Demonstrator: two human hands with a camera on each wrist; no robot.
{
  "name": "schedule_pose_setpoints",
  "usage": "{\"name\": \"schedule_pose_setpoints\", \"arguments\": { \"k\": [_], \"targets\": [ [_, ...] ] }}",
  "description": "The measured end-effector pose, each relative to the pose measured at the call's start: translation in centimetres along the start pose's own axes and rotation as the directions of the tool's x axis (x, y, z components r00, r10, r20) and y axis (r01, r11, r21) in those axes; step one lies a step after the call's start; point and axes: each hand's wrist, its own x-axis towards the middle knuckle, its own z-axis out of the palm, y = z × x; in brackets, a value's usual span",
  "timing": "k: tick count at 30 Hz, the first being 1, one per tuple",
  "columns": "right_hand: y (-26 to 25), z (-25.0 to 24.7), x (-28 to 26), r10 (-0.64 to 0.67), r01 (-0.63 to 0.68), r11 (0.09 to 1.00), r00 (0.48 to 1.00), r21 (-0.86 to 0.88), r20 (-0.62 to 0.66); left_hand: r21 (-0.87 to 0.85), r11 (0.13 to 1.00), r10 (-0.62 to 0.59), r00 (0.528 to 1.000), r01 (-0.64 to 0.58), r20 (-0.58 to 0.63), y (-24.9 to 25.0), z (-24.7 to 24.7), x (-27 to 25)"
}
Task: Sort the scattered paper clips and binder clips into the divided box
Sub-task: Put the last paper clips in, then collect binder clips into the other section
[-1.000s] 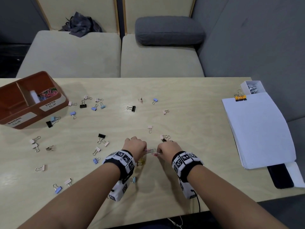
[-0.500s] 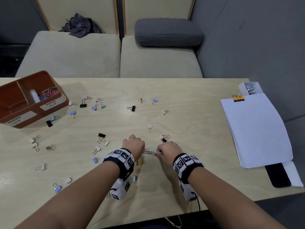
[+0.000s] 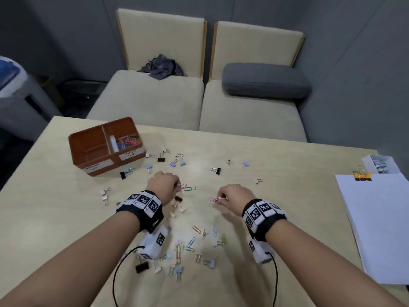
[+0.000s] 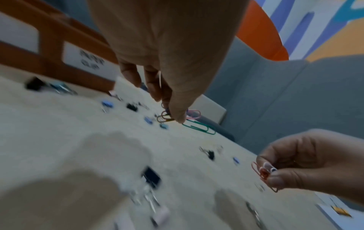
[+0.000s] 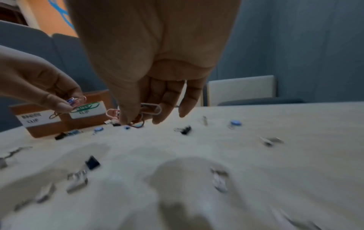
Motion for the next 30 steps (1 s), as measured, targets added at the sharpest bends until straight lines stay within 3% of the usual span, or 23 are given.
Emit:
{"name": "schedule_pose_setpoints", "arguments": {
  "k": [7, 13, 16, 23, 30],
  "targets": [
    [-10.7, -5.1, 8.0, -0.129, 0.130, 0.991, 0.991, 0.034, -0.031, -0.171, 0.977, -0.150, 0.979, 0.126, -0.136, -11.3, -7.2, -0.6],
    [-18.4, -8.0, 15.7, -0.156, 0.173, 0.973, 0.980, 0.151, -0.122, -0.141, 0.966, -0.238, 0.958, 0.217, -0.162, -17.1, -11.0, 3.5],
    [-20.9, -8.5, 19.1, -0.115, 0.146, 0.974, 0.977, 0.172, -0.179, -0.173, 0.956, -0.260, 0.958, 0.237, -0.123, -18.1, -11.3, 6.6],
    [-23.4, -7.7, 24.6, -0.016, 0.055, 0.969, 0.987, 0.240, -0.161, -0.227, 0.949, -0.238, 0.969, 0.219, -0.060, -18.0, -10.3, 10.6],
    [-21.4, -7.3, 21.1, -0.078, 0.196, 0.920, 0.940, 0.339, -0.332, -0.191, 0.977, -0.126, 0.982, 0.098, -0.141, -17.6, -10.3, 9.0]
  ]
}}
